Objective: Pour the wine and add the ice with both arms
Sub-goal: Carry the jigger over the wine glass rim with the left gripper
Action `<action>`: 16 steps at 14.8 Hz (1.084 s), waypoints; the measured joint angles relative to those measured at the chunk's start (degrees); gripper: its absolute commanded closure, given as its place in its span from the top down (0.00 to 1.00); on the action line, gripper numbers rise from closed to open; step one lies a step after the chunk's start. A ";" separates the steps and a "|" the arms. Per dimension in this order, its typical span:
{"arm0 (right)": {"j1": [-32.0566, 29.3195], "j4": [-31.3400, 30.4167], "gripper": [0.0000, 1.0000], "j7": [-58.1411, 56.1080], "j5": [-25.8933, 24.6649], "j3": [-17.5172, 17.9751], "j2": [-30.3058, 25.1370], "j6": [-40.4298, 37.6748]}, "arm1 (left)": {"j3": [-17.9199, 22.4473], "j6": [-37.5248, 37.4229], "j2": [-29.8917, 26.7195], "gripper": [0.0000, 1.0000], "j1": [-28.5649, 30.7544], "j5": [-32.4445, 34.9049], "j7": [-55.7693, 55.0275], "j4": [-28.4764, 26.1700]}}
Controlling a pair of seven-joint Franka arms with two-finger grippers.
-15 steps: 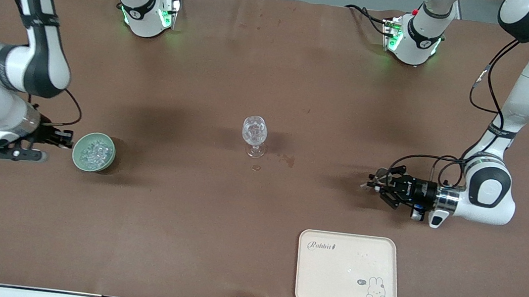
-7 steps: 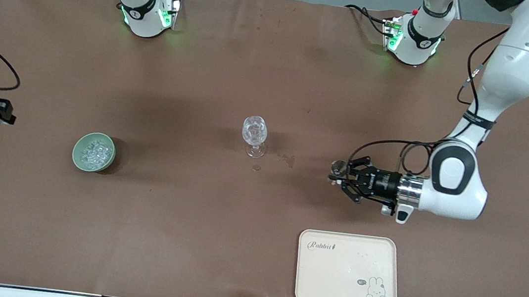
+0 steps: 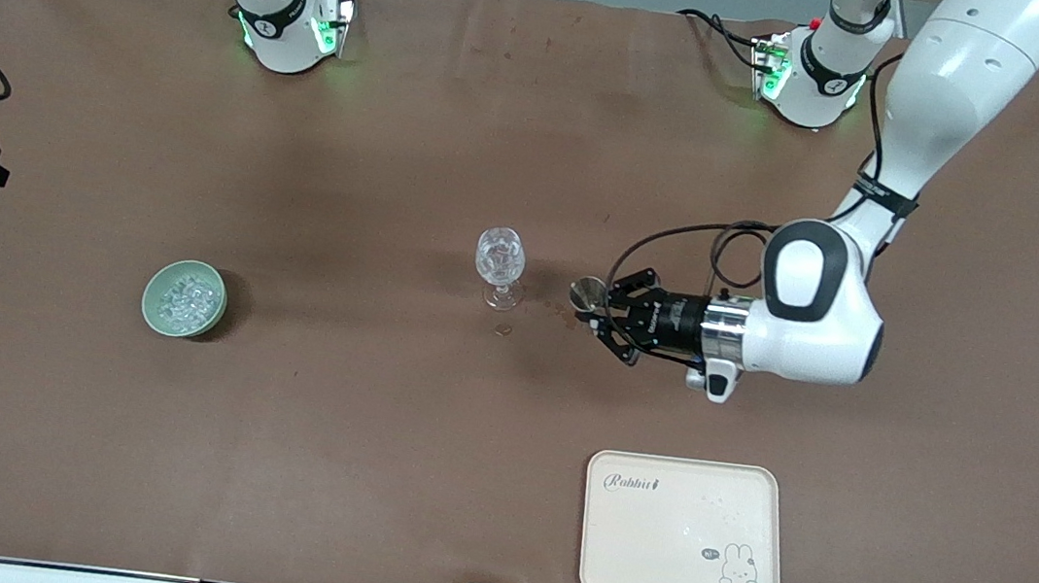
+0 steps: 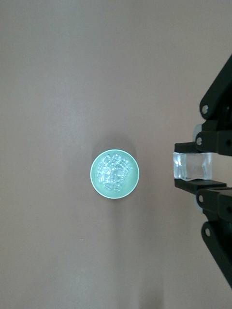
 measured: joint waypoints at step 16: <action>-0.16 -0.03 0.05 5.63 0.00 3.96 -1.17 -2.06 | 0.00 5.58 -4.86 0.00 -10.57 25.69 -30.84 -1.30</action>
